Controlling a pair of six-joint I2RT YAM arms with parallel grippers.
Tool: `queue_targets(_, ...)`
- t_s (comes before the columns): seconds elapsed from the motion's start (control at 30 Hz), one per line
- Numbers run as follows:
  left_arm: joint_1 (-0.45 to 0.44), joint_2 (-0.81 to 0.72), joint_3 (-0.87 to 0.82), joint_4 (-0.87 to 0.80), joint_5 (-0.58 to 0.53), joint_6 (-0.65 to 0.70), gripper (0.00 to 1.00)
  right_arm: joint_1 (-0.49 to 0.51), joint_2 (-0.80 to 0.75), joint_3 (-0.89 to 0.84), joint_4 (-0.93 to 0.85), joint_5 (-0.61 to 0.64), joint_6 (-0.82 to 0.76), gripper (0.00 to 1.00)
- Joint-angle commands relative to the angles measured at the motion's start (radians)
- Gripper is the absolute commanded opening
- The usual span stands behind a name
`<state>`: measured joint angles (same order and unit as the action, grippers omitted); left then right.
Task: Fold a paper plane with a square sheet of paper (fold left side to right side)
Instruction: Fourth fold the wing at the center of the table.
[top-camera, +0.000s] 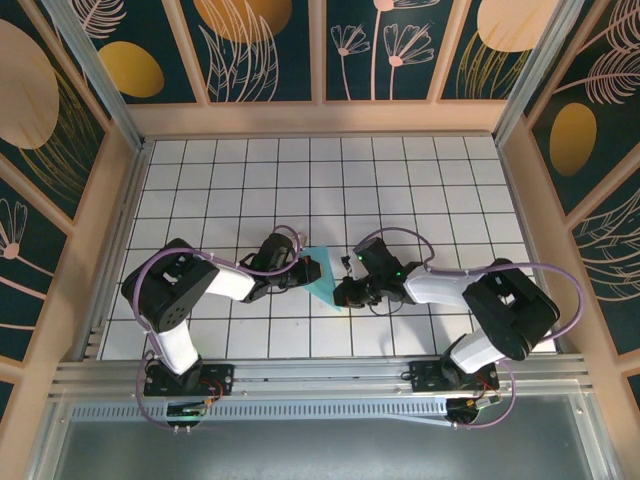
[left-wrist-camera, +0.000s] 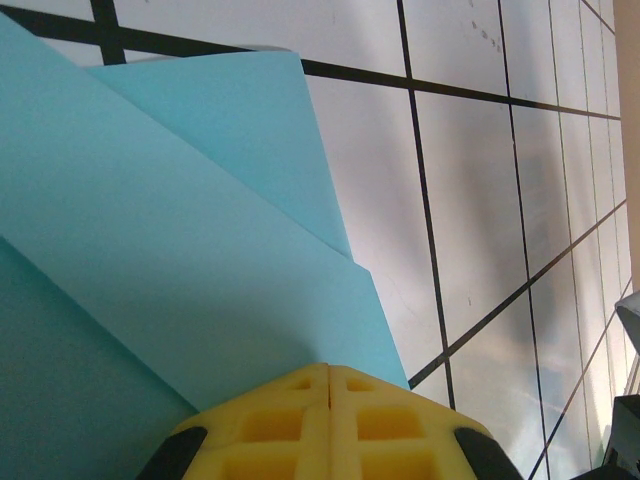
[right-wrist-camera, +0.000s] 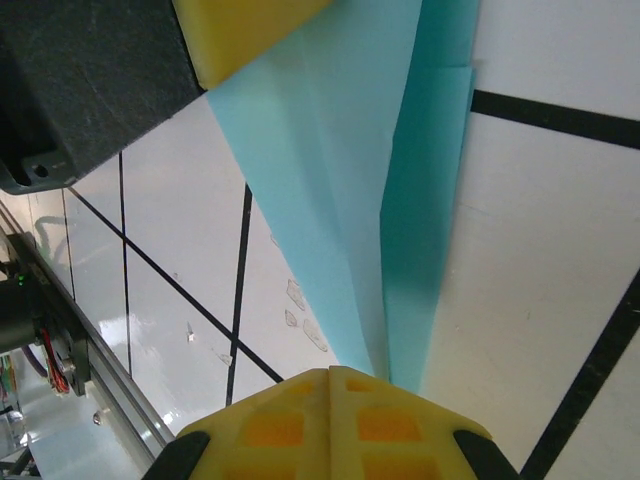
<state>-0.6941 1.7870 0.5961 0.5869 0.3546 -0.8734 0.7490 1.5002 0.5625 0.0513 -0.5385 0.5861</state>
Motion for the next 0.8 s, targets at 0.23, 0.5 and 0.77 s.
queue_targets(0.23, 0.006, 0.049, -0.021, -0.119, -0.075, 0.013, 0.0, -0.015, 0.073, 0.034, 0.053, -0.041, -0.016, 0.0)
queue_targets(0.5, 0.005, 0.055, -0.015, -0.128, -0.08, 0.012, 0.0, -0.01, 0.096, -0.007, 0.055, -0.045, -0.008, 0.0)
queue_targets(0.77, 0.005, 0.057, -0.006, -0.144, -0.087, 0.015, 0.0, 0.007, 0.105, -0.04, 0.029, -0.035, -0.006, 0.0)
